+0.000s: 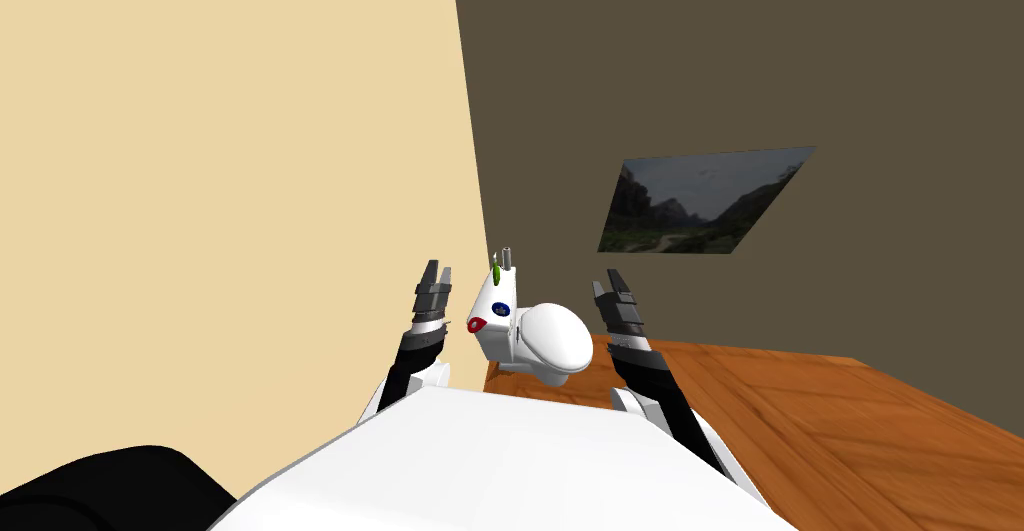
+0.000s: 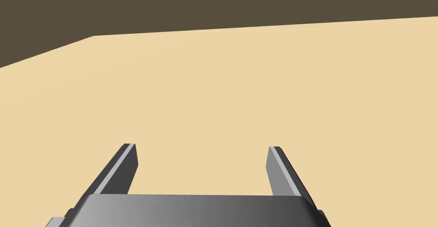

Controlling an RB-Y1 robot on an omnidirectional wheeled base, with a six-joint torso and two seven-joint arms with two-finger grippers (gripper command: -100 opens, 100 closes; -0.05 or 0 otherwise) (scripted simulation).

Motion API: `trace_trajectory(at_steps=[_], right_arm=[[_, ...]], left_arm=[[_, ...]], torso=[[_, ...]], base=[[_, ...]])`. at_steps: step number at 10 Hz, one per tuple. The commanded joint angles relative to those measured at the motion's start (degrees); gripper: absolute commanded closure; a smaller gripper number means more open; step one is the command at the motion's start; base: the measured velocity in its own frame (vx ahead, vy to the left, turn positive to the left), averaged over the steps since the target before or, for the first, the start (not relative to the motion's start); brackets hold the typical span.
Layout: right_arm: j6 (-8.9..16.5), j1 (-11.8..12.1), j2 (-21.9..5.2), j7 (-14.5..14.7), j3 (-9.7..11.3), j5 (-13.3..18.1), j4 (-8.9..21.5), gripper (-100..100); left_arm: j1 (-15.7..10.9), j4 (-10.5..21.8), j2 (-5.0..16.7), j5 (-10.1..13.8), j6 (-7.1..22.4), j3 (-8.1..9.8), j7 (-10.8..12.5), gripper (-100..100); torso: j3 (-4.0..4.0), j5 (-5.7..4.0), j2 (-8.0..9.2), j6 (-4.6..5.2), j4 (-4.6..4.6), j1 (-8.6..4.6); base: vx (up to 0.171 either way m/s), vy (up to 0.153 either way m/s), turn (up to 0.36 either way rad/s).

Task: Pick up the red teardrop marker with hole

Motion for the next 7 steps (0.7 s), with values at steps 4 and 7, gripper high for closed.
trace_trajectory(at_steps=[4, 7], right_arm=[[0.0, 0.0, 0.0, 0.0, 0.0, 0.0, 0.0, 0], [0.0, 0.0, 0.0, 0.0, 0.0, 0.0, 0.0, 0]], left_arm=[[0.3, -1.2, 8.0, 0.7, 2.7, -1.15, 0.9, -100], [0.8, -2.6, 11.9, 1.6, 6.7, -2.53, 1.9, -100]], torso=[[0.11, -0.01, 0.20, 0.00, 0.04, -0.02], [0.23, -0.02, 0.40, 0.00, 0.09, -0.10]], base=[[-0.044, -0.009, 0.024], [-0.099, -0.027, 0.035]])
